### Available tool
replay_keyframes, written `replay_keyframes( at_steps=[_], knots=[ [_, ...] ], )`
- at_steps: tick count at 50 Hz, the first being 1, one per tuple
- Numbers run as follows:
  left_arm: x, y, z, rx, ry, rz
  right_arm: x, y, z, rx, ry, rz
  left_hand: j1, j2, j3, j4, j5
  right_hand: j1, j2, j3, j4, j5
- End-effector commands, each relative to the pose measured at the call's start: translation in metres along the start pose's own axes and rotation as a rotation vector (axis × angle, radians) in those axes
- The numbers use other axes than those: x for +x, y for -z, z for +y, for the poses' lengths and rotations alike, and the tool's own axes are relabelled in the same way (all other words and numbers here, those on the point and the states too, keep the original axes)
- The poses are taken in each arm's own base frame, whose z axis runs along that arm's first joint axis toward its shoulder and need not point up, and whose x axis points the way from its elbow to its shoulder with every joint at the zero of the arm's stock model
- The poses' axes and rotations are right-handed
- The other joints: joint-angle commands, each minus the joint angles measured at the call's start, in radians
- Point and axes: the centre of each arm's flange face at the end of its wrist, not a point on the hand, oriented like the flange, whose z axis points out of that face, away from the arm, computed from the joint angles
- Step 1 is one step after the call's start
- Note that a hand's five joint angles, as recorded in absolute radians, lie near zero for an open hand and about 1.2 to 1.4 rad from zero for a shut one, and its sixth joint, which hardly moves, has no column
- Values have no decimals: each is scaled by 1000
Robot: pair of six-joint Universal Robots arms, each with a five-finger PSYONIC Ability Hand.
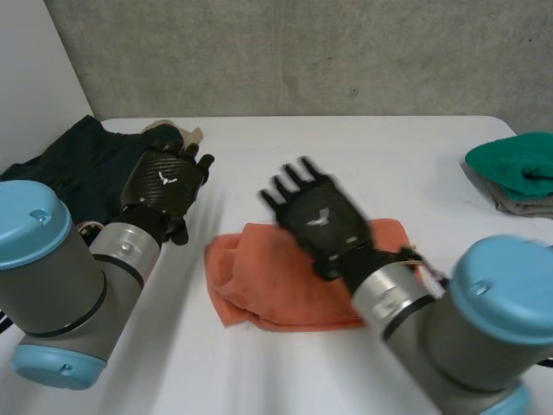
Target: Fold the laundry.
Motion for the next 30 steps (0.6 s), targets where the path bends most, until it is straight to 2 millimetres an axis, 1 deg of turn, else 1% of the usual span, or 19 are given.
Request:
replay_keyframes(
  at_steps=[1, 4, 5, 8, 9, 10, 11, 12, 13, 15, 16, 19, 20, 22, 23, 26, 27, 29, 30],
  knots=[
    [3, 1, -2, 7, 4, 8, 40, 32, 54, -357, -208, 49, -20, -34, -36, -28, -50, -47, -36, -32, -32, -46],
    [8, 2, -1, 6, 17, 24, 52, 40, 76, -435, -184, 79, -20, -34, -36, -28, -50, -47, -36, -32, -32, -46],
    [10, 2, -2, 6, 21, 29, 57, 45, 89, -480, -155, 86, -20, -34, -36, -28, -50, -47, -36, -32, -32, -46],
    [12, 3, -2, 7, 24, 35, 60, 51, 107, -547, -110, 79, -20, -34, -36, -28, -50, -47, -36, -32, -32, -46],
    [13, 3, -1, 3, 24, 37, 63, 53, 116, -584, -84, 81, -20, -34, -36, -28, -50, 143, 153, 157, 157, 143],
    [13, 3, -1, 5, 24, 37, 63, 53, 118, -588, -72, 80, -20, -34, -36, -28, -50, 355, 365, 369, 369, 355],
    [13, 3, -1, 5, 24, 37, 64, 52, 120, -590, -59, 81, -20, -34, -36, -28, -50, 639, 650, 653, 653, 639],
    [13, 3, -1, 3, 24, 37, 67, 49, 120, -576, -40, 89, -20, -34, -36, -28, -50, 1078, 1088, 1092, 1092, 1078],
    [13, 3, -1, 3, 24, 37, 70, 47, 120, -564, -25, 100, -20, -34, -36, -28, -50, 1174, 1185, 1189, 1189, 1174],
    [13, 3, -1, 2, 24, 38, 75, 42, 118, -536, 0, 126, -20, -34, -36, -28, -50, 1175, 1186, 1189, 1189, 1175],
    [13, 3, -1, 3, 24, 37, 83, 36, 115, -504, 23, 157, -20, -34, -36, -28, -50, 1175, 1186, 1189, 1189, 1175],
    [12, 5, -2, 5, 24, 37, 89, 28, 107, -462, 48, 187, -20, -34, -36, -28, -50, 1175, 1186, 1189, 1189, 1175],
    [12, 6, -2, 6, 24, 36, 86, 20, 95, -414, 64, 185, -20, -34, -36, -28, -50, 1175, 1186, 1189, 1189, 1175],
    [12, 7, -2, 4, 24, 35, 78, 13, 82, -365, 81, 166, -20, -34, -36, -28, -50, 1175, 1186, 1189, 1189, 1175],
    [11, 7, -3, 7, 24, 34, 68, 5, 64, -296, 90, 145, -20, -34, -36, -28, -50, 1175, 1186, 1189, 1189, 1175],
    [8, 9, -5, 11, 25, 26, 54, -4, 35, -175, 108, 124, -20, -34, -36, -28, -50, 1175, 1186, 1189, 1189, 1175],
    [6, 10, -6, 15, 25, 18, 42, -9, 18, -94, 121, 103, -20, -34, -36, -28, -50, 1175, 1186, 1189, 1189, 1175],
    [3, 10, -8, 20, 25, 11, 25, -12, -1, 3, 138, 68, -20, -34, -36, -28, -50, 1175, 1186, 1189, 1189, 1175],
    [0, 10, -8, 21, 27, 2, 9, -13, -15, 70, 146, 27, -20, -34, -36, -28, -50, 1175, 1186, 1189, 1189, 1175]
  ],
)
